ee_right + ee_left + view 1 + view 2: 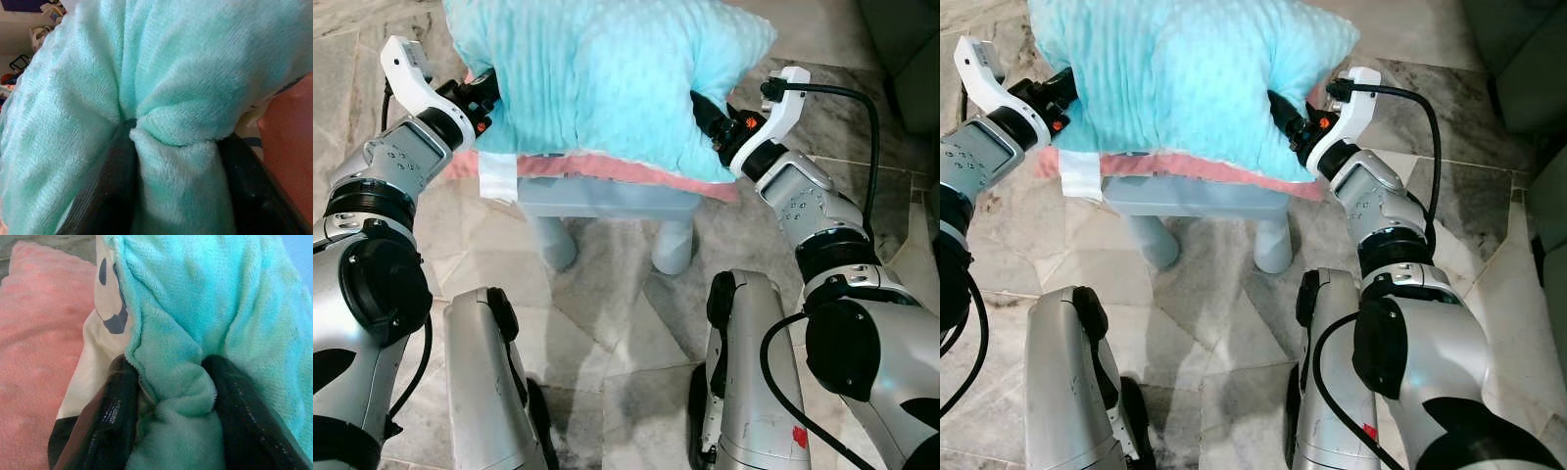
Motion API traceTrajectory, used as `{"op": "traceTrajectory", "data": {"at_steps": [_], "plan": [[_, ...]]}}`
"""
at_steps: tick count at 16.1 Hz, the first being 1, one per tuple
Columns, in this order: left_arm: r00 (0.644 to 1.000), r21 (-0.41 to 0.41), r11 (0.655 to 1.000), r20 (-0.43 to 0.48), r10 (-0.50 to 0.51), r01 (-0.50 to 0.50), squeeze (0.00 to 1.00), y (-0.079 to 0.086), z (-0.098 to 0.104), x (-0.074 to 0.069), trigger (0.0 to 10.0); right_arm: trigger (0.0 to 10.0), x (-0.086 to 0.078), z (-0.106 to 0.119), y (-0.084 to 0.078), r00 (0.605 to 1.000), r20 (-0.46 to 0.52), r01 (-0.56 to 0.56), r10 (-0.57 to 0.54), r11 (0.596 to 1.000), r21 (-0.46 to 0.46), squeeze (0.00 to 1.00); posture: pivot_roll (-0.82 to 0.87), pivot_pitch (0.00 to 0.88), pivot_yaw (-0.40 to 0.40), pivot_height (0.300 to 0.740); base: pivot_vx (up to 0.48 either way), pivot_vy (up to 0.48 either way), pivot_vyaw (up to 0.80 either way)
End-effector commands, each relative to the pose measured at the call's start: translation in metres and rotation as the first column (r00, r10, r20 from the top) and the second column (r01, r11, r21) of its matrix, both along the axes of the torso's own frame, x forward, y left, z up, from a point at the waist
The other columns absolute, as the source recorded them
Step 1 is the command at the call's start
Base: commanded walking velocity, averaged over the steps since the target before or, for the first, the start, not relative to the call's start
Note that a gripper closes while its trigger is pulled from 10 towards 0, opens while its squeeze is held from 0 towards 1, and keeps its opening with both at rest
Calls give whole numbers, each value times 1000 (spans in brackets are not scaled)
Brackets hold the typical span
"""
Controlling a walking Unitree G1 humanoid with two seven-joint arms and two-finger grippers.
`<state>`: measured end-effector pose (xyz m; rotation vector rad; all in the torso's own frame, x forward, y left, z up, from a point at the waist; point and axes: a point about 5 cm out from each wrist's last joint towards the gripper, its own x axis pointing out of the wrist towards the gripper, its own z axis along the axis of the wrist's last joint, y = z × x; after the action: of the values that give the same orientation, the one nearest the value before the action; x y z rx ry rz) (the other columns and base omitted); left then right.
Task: Move the pillow to the sofa
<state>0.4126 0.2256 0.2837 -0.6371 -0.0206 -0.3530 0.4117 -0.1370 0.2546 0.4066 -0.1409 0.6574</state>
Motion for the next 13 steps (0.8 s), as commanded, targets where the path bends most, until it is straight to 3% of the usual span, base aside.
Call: {"op": "traceTrajectory", "data": {"at_steps": [1,7,9,12,13], "plan": [[1000,4,1000,-13,-15,15,0,1,-2,-1,0,0,-2,-10,10,998,-29,-52,51,998,-28,0,-67,390,34,378,0,0,0],[999,27,999,18,36,-36,0,10,-2,-2,0,0,-2,-4,11,1000,13,-25,26,999,-25,0,-58,379,29,378,0,0,0],[997,54,996,36,68,-69,0,18,-5,-4,0,0,-2,-4,10,999,32,-13,15,999,-45,0,-52,341,24,378,0,0,0],[973,86,971,91,213,-221,0,47,-6,-11,0,0,-4,-8,1,996,78,50,-41,993,-110,0,-62,237,18,378,0,0,0],[969,84,968,97,228,-237,0,49,-8,-12,0,0,-4,-10,0,995,82,64,-54,991,-114,0,-62,207,19,378,0,0,0]]}}
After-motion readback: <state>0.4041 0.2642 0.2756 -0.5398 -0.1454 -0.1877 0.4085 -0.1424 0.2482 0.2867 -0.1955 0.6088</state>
